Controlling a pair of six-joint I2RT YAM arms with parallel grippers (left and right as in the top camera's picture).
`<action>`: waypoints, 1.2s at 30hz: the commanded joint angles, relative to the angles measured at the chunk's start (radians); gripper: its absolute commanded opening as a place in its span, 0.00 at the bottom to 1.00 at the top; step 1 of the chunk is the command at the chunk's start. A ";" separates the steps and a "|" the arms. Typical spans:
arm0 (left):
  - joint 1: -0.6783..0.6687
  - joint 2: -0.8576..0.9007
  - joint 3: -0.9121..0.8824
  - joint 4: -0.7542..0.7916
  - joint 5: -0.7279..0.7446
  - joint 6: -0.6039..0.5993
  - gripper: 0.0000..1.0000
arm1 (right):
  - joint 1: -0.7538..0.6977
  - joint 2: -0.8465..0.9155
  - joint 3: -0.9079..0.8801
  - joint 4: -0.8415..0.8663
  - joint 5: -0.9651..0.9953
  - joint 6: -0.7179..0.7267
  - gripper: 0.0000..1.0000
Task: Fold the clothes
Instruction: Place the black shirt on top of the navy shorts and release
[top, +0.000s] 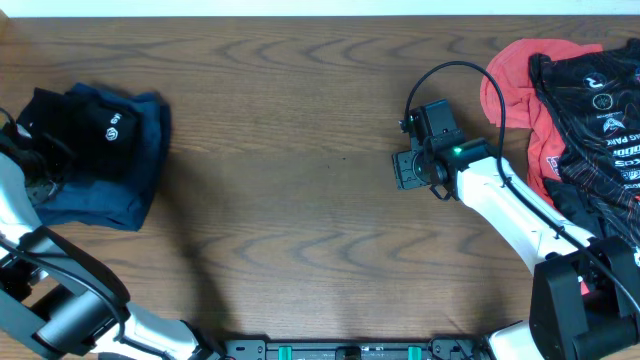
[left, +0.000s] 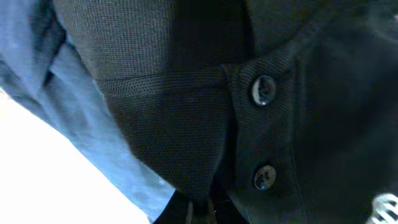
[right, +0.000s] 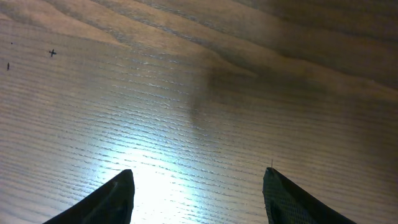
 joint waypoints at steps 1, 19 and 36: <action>0.005 0.051 -0.006 -0.002 -0.087 -0.014 0.08 | -0.006 0.000 0.002 -0.002 0.014 0.011 0.64; 0.005 -0.056 -0.001 0.014 0.034 -0.008 0.54 | -0.006 0.000 0.002 -0.004 0.014 0.011 0.65; -0.111 -0.006 -0.002 0.188 0.394 0.108 0.88 | -0.006 0.000 0.002 -0.004 0.014 0.011 0.65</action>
